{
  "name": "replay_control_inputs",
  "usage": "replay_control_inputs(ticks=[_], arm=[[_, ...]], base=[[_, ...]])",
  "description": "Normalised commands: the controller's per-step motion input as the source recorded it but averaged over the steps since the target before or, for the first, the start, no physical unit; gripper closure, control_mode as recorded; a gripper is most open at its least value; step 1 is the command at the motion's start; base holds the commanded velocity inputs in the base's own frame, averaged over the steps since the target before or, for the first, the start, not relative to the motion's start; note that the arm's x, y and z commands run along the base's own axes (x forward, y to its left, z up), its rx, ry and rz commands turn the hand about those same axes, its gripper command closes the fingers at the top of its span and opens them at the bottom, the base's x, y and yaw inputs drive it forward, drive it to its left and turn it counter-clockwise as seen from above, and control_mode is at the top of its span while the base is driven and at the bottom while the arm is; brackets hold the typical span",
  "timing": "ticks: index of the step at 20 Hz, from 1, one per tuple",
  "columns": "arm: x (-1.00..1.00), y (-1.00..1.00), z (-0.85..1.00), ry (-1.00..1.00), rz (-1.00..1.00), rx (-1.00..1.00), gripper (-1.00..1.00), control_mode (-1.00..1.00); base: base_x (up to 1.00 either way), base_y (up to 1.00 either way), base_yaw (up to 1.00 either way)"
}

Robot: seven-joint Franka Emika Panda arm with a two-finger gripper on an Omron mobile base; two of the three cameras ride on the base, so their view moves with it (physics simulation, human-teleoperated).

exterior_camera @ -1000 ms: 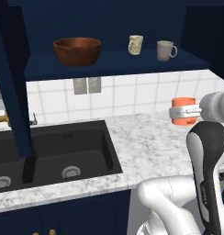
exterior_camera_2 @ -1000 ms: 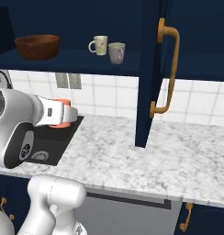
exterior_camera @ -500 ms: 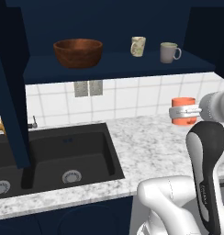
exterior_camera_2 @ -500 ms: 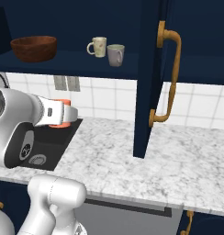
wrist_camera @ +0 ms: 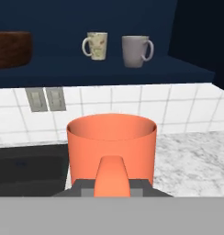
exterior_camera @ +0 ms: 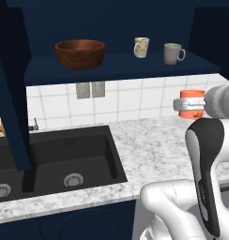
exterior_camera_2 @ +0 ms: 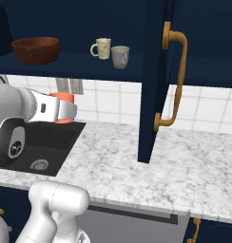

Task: Gather all objects into one cabinet and sort the glasses and bowls to opposite sides.

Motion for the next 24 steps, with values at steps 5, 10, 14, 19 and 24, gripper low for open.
replay_control_inputs(ticks=[5, 10, 14, 19, 24], arm=[[-0.01, -0.14, 0.76, 0.00, -0.22, 0.00, 1.00, -1.00], [0.00, -0.36, 0.55, 0.00, -0.16, 0.00, 1.00, -1.00], [0.16, -0.31, 0.04, -0.15, 0.00, 0.00, 1.00, -1.00], [0.29, -0.22, 0.05, -0.25, 0.01, -0.03, 1.00, -1.00], [0.45, -0.06, 0.00, -0.11, 0.00, -0.09, 1.00, -1.00]], base=[[0.00, 0.00, 0.00], [0.00, 0.00, 0.00], [0.00, 0.00, 0.00], [0.00, 0.00, 0.00], [0.00, 0.00, 0.00]])
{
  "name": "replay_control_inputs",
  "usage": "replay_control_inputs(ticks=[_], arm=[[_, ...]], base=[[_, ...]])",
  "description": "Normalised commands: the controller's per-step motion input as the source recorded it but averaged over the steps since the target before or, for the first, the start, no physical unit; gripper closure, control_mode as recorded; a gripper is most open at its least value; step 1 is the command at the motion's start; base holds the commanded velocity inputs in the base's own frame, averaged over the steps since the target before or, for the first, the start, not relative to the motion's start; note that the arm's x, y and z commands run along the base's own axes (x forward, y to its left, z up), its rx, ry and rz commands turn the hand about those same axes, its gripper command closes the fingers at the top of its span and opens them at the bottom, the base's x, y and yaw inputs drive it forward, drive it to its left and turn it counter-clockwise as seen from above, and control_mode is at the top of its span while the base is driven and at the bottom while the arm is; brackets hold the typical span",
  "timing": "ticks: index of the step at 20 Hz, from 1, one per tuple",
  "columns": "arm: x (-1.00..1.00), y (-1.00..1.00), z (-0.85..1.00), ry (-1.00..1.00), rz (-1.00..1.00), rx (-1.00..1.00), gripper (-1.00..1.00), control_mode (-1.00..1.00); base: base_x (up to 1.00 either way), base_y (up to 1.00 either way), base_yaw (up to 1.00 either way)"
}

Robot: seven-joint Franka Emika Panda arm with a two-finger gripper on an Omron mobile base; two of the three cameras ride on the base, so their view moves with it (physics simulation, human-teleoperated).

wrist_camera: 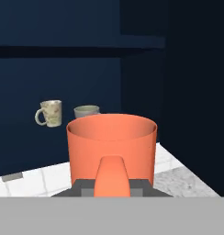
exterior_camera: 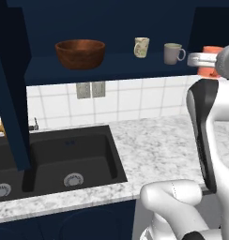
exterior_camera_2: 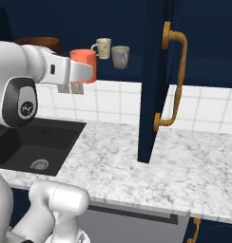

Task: Gather all objects into one cabinet and sort the glasses and bowls to opposite sides.

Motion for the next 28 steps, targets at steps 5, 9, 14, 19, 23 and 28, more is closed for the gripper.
replay_control_inputs(ticks=[5, 9, 14, 19, 23, 28], arm=[[0.66, -0.27, 0.00, 0.07, 0.00, -0.02, 1.00, -1.00], [0.59, -0.37, -0.02, 0.03, 0.00, 0.00, 1.00, -1.00], [0.52, -0.31, -0.07, 0.02, 0.00, 0.00, 1.00, -1.00], [0.39, -0.36, -0.19, 0.00, 0.00, 0.00, 1.00, -1.00], [0.32, -0.32, -0.12, 0.00, 0.00, 0.00, 1.00, -1.00], [0.35, -0.14, -0.21, 0.00, 0.00, 0.00, 1.00, -1.00]], base=[[0.00, 0.00, 0.00], [0.00, 0.00, 0.00], [0.00, 0.00, 0.00], [0.00, 0.00, 0.00], [0.00, 0.00, 0.00], [0.00, 0.00, 0.00]])
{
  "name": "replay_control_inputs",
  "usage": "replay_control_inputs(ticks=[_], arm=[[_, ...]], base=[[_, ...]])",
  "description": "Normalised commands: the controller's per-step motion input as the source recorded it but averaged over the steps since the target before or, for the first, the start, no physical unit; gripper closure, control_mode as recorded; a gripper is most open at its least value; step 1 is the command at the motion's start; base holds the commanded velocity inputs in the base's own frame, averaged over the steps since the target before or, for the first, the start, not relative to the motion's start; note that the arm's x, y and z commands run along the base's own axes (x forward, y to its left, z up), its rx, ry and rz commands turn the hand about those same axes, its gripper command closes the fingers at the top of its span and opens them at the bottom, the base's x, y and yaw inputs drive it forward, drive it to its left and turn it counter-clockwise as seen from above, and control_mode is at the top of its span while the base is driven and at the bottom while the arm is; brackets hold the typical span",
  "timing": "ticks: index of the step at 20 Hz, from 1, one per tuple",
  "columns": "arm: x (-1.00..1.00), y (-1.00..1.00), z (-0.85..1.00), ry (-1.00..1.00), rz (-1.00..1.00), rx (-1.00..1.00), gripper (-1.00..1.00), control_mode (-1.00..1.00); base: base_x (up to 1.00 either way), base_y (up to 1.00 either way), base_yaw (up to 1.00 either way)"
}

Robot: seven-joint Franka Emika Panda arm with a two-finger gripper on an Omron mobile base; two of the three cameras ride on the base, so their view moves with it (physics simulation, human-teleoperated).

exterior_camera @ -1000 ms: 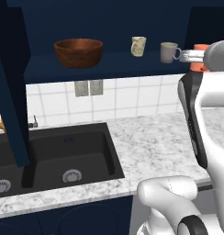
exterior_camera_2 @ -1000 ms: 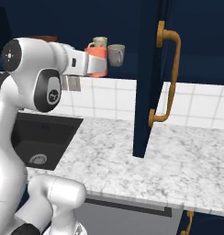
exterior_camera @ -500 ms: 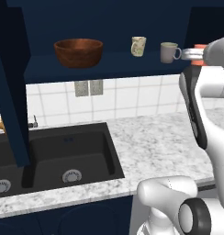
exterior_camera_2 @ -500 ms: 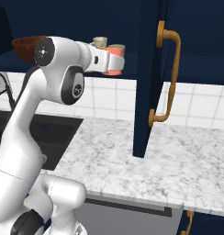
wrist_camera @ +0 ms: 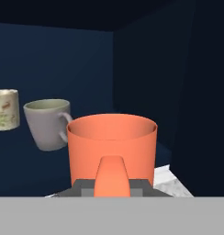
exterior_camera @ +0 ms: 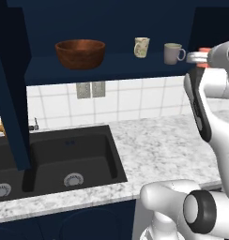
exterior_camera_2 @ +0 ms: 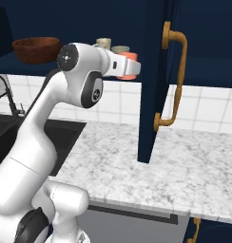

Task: Gather all objects into one cabinet and sort the glasses and bowls to opposite sides.

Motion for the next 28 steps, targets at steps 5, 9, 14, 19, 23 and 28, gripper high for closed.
replay_control_inputs(ticks=[5, 9, 14, 19, 23, 28], arm=[[0.35, -0.03, -0.06, 0.00, 0.00, 0.00, 1.00, -1.00], [0.34, -0.01, -0.08, 0.00, 0.00, 0.00, 1.00, -1.00], [0.29, -0.06, -0.14, 0.00, 0.00, 0.00, 1.00, -1.00], [0.23, -0.07, -0.20, 0.00, 0.00, 0.00, 1.00, -1.00], [0.37, -0.09, -0.02, 0.00, 0.00, 0.00, 1.00, -1.00], [0.44, -0.17, 0.00, 0.00, 0.00, 0.00, 1.00, -1.00]], base=[[0.00, 0.00, 0.00], [0.00, 0.00, 0.00], [0.00, 0.00, 0.00], [0.00, 0.00, 0.00], [0.00, 0.00, 0.00], [0.00, 0.00, 0.00]])
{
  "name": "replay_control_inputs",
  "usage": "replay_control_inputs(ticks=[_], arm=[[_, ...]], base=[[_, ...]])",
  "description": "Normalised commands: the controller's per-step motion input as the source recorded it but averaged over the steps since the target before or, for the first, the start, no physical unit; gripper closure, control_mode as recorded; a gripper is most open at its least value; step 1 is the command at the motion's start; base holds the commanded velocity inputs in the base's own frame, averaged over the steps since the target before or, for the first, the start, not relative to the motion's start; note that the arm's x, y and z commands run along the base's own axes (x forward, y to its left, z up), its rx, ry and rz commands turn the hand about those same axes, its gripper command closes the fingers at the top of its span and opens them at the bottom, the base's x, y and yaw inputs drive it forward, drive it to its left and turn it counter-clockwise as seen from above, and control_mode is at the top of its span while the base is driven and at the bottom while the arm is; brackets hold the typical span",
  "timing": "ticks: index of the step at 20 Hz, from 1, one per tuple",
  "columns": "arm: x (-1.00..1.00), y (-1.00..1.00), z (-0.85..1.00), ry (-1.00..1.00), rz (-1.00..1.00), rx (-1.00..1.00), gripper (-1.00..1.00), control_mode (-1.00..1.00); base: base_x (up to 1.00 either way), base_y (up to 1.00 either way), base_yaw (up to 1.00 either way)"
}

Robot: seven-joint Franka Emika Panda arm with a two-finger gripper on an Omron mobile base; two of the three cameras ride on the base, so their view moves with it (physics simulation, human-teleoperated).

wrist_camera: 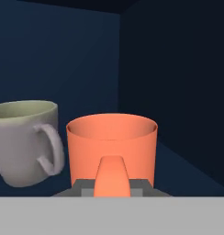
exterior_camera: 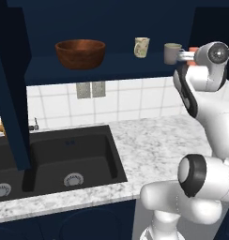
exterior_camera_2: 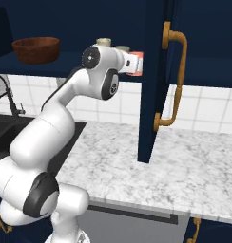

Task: Gather all objects into one cabinet and sort the glasses and bowls to opposite sides.

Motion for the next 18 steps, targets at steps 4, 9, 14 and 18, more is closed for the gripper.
replay_control_inputs(ticks=[4, 9, 14, 18], arm=[[0.27, -0.26, -0.01, 0.00, 0.00, 0.00, 1.00, -1.00], [0.19, -0.15, -0.07, 0.00, 0.00, 0.00, 1.00, -1.00], [0.14, 0.00, -0.13, 0.00, 0.00, 0.00, 1.00, -1.00], [0.14, 0.00, -0.09, 0.00, 0.00, 0.00, -1.00, -1.00]], base=[[0.00, 0.00, 0.00], [0.00, 0.00, 0.00], [0.00, 0.00, 0.00], [0.00, 0.00, 0.00]])
